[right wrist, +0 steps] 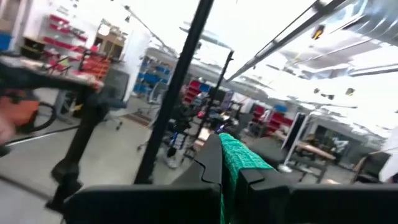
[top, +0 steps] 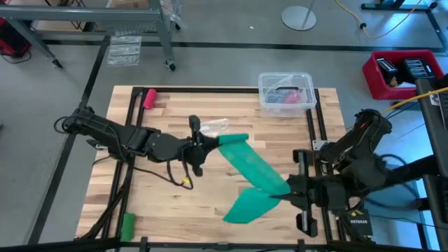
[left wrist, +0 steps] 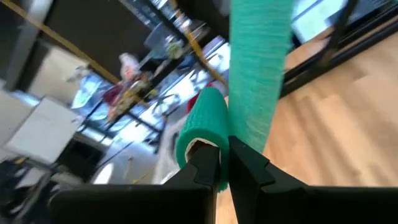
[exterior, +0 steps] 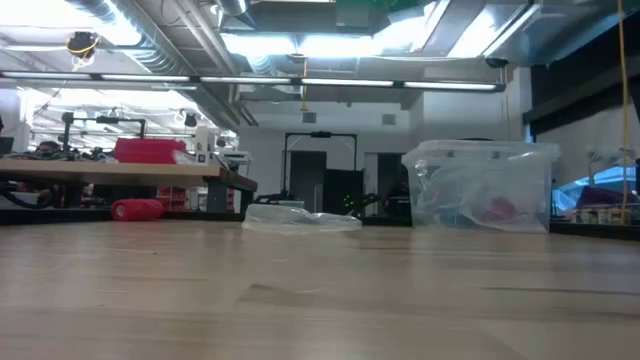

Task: Roll bandage
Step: Roll the green bandage

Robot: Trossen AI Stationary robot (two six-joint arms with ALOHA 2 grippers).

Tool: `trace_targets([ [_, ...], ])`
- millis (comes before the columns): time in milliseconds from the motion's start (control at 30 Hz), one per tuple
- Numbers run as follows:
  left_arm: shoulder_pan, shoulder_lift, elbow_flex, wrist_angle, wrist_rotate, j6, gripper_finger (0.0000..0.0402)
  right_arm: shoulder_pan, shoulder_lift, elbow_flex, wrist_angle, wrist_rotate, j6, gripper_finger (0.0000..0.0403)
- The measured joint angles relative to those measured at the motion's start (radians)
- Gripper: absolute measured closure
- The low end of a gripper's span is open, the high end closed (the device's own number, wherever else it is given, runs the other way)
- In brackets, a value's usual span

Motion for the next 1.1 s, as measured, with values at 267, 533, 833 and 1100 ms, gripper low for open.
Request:
trace_targets([
  [267,-0.034,-0.002,0.000,0.009,-0.051,-0.028,0.0385,0.000,-0.002,0.067,-0.042,0.008,0.011,0.0402],
  [533,-0.034,-0.021,0.000,0.026,-0.079,-0.028,0.0385,0.000,0.015,0.066,-0.082,0.013,0.055,0.0402],
  [833,-0.055,0.048,0.001,-0.020,0.014,-0.052,0.0385,-0.010,0.011,0.179,0.041,0.031,-0.098,0.0402],
  [1100,-0.097,0.125,0.003,0.023,0.034,-0.052,0.0385,-0.128,0.011,0.268,0.037,0.082,-0.058,0.0402],
])
